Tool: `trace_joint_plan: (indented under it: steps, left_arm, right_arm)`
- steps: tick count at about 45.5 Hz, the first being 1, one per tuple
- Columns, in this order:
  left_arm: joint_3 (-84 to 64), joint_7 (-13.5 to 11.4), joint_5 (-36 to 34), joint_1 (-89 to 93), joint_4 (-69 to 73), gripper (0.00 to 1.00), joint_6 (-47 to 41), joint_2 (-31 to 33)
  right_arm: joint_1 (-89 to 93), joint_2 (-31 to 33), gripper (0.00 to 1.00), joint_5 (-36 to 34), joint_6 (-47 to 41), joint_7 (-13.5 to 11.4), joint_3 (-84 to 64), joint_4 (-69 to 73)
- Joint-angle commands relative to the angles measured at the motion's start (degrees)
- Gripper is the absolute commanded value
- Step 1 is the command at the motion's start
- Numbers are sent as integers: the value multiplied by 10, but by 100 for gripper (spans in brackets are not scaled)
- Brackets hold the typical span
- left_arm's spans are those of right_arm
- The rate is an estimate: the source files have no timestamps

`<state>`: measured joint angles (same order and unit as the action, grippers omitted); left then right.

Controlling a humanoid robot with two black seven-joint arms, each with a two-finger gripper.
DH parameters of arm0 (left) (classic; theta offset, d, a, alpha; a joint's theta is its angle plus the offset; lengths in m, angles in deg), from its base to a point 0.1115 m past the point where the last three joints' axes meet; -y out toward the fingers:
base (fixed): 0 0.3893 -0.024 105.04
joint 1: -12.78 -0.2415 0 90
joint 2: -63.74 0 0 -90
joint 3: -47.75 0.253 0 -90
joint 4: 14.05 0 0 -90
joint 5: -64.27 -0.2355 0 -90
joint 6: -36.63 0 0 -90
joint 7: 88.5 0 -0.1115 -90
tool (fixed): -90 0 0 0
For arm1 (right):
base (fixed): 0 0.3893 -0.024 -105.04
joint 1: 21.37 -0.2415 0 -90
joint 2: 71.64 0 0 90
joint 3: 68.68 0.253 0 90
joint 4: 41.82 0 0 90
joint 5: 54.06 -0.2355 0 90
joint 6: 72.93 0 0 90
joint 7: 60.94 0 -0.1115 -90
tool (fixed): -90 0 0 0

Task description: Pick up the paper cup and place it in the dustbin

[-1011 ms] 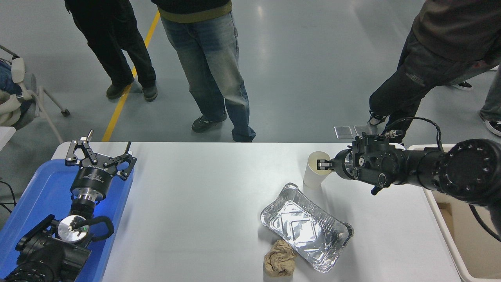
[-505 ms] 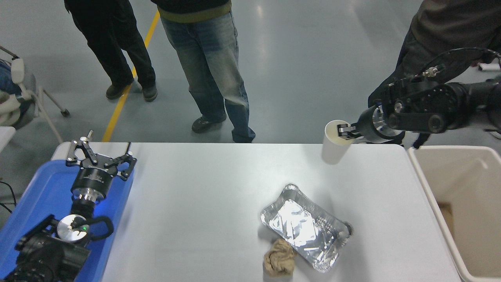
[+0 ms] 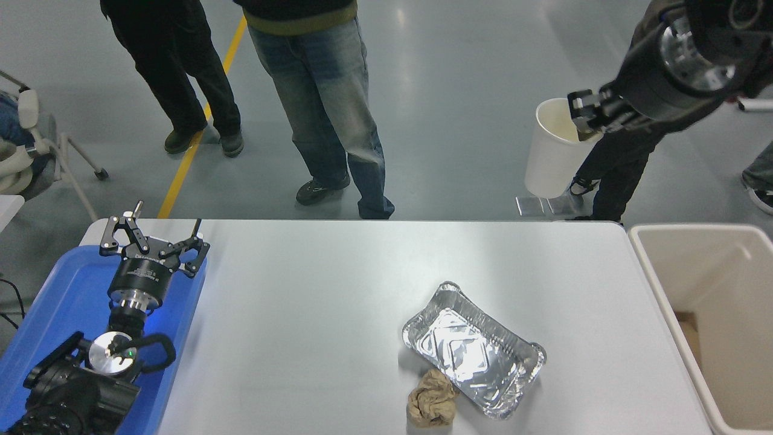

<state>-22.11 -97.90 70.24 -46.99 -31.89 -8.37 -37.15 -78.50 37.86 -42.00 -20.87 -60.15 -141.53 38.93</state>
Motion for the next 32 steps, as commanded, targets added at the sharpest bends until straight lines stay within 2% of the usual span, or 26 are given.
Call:
trace_joint_plan:
  steps: [1, 5, 9, 15, 23, 27, 32]
  left_arm:
    - [0, 0, 0, 0, 0, 99, 0, 0]
    - [0, 0, 0, 0, 0, 99, 0, 0]
    - [0, -1, 0, 1, 1, 99, 0, 0]
    - [0, -1, 0, 1, 1, 99, 0, 0]
    - [0, -1, 0, 0, 0, 99, 0, 0]
    - [0, -1, 1, 0, 1, 99, 0, 0]
    - [0, -1, 1, 1, 1, 99, 0, 0]
  right_arm:
    - [-40, 2, 0, -2, -19, 1, -33, 8]
    - [-31, 7, 0, 6, -10, 2, -68, -1]
    - [-17, 39, 0, 14, 1, 2, -91, -15]
    - [31, 110, 0, 88, 30, 3, -116, -55]
    - [120, 243, 0, 194, 77, 7, -111, -131]
    - [176, 298, 0, 224, 116, 7, -100, -164]
    - [282, 348, 0, 229, 188, 7, -66, -209]
